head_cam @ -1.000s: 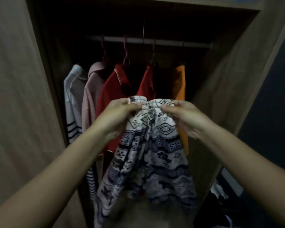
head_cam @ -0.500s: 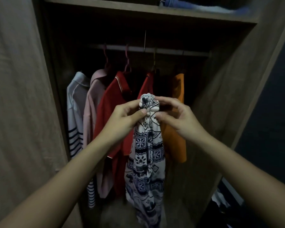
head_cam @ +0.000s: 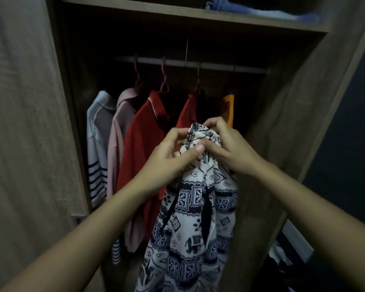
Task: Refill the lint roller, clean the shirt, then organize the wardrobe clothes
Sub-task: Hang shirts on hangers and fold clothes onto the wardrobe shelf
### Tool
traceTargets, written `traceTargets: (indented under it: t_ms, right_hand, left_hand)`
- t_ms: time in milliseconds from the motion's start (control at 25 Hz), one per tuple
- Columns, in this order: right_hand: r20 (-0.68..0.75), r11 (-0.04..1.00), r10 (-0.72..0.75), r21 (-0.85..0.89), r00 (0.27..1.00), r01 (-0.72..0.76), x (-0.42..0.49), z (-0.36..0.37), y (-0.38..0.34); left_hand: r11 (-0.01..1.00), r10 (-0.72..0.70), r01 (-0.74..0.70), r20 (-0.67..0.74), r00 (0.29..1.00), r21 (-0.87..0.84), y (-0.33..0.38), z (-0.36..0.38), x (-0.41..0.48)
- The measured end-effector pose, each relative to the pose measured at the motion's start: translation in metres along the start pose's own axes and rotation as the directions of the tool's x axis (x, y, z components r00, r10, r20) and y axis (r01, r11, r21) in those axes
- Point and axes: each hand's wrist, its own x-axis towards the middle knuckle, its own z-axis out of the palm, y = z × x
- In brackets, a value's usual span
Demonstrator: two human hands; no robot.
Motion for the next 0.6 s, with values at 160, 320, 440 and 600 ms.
traceTargets:
  t_ms: [160,320,440,600]
  right_hand:
    - [-0.141,0.964,-0.021,-0.267,0.99,-0.018,0.013,-0.022,-0.012]
    - [-0.146,0.908,-0.118,-0.417,0.982,0.047,0.023,-0.047,-0.024]
    - [-0.124,0.849,-0.171,-0.522,0.977,0.083,0.028,-0.052,-0.022]
    - [-0.198,0.833,-0.212,-0.549,0.957,0.071,0.036,-0.067,-0.02]
  left_hand:
    - [0.897,0.151,-0.075,-0.143,0.978,0.436,-0.026,0.002,-0.014]
    - [0.955,0.063,-0.062,0.006,0.998,0.29,-0.057,0.002,-0.016]
    - [0.983,0.054,-0.043,-0.057,0.997,0.179,-0.073,-0.004,-0.011]
    - [0.886,0.071,-0.034,-0.062,0.996,0.462,-0.089,-0.007,-0.016]
